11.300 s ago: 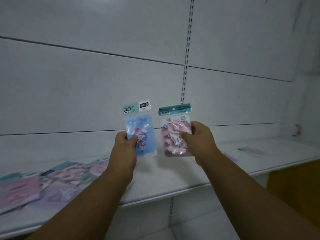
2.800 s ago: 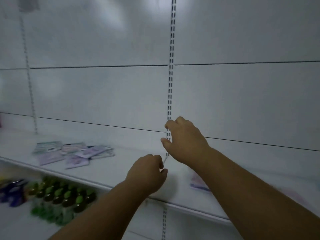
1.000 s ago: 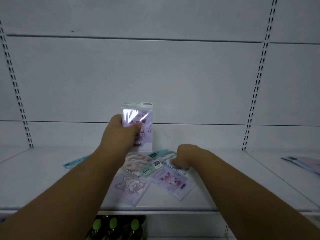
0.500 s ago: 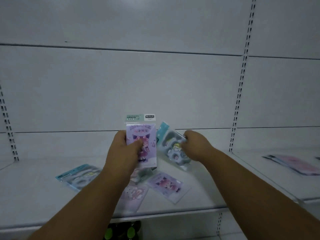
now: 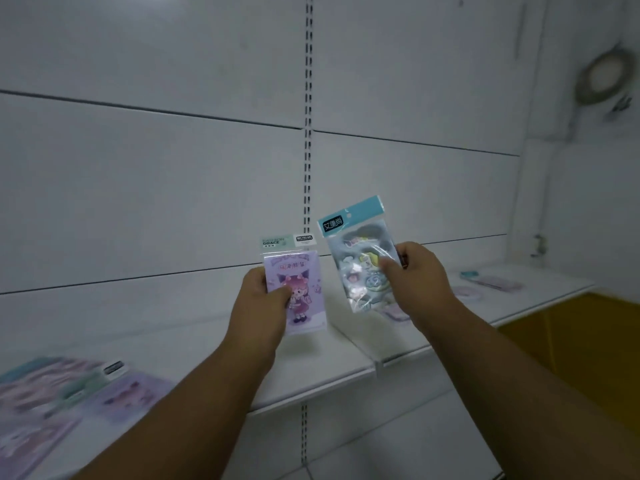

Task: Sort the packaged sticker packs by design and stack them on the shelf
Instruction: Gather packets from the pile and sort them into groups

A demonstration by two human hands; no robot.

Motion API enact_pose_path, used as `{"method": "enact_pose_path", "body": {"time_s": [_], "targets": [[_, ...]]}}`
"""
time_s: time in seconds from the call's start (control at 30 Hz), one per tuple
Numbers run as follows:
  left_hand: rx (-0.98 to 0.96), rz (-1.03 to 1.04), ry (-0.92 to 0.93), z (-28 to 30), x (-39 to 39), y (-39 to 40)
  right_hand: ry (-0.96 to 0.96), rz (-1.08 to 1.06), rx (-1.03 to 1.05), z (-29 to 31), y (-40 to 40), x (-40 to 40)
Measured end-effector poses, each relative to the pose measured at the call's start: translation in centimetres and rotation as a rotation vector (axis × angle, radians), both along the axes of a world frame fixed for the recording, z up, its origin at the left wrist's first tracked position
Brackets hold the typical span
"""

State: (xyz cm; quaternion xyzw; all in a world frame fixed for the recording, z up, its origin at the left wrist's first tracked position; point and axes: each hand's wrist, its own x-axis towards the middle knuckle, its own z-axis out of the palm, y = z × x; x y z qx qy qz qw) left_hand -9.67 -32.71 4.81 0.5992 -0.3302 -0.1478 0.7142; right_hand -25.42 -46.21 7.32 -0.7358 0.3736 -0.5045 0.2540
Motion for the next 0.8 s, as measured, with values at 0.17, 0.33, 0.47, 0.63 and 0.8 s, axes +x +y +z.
{"method": "enact_pose_path", "body": {"time_s": [0.17, 0.33, 0.47, 0.63, 0.8], "targets": [[0.097, -0.024, -0.03, -0.3, -6.5, -9.0, -0.059, -0.036, 0.025, 0.0, -6.8, -7.8], [0.185, -0.023, -0.011, -1.0, -9.9, -16.5, -0.034, 0.026, 0.052, 0.3, -12.7, -11.8], [0.216, -0.064, 0.091, -1.5, -9.6, -20.7, -0.067, 0.076, 0.105, 0.2, -16.0, -11.9], [0.337, -0.052, 0.053, -2.6, -7.3, -25.2, -0.073, 0.09, 0.159, -0.5, -18.6, -10.8], [0.594, 0.025, -0.205, -4.8, -5.0, -28.3, -0.063, 0.106, 0.209, -0.1, -20.5, -9.1]]}}
